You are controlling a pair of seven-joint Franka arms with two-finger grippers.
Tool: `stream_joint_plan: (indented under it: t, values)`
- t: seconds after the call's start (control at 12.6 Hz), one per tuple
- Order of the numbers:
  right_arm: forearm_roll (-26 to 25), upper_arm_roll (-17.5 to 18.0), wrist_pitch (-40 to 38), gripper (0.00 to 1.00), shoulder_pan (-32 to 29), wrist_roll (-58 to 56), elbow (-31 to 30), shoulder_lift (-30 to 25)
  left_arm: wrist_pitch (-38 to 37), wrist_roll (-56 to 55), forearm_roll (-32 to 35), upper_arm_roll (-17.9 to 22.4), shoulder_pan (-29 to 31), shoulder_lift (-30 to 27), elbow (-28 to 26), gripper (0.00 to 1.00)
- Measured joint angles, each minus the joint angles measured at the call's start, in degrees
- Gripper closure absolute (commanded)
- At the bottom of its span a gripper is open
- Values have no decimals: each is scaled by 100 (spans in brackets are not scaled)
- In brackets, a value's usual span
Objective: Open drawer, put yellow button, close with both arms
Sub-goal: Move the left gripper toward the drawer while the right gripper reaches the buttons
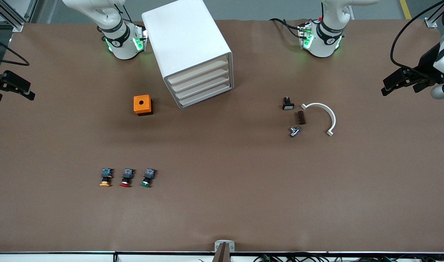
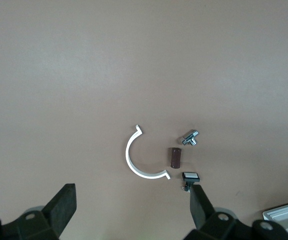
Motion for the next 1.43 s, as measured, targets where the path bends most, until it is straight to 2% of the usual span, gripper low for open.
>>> stream_joint_plan:
  t: [0.32, 0.8, 1.03, 1.43]
  values:
    - [-23, 1, -7, 0, 0, 0, -2, 0, -1, 0, 0, 42, 93, 223, -22, 0]
    - [-23, 15, -68, 0, 2, 0, -19, -1, 84, 0, 0, 56, 406, 1190, 97, 0]
    - [-23, 19, -111, 0, 2, 0, -28, -2, 106, -100, 0, 25, 322, 1890, 125, 0]
    - [-23, 24, -103, 0, 3, 0, -29, -2, 115, -1386, 0, -48, -195, 2567, 169, 0]
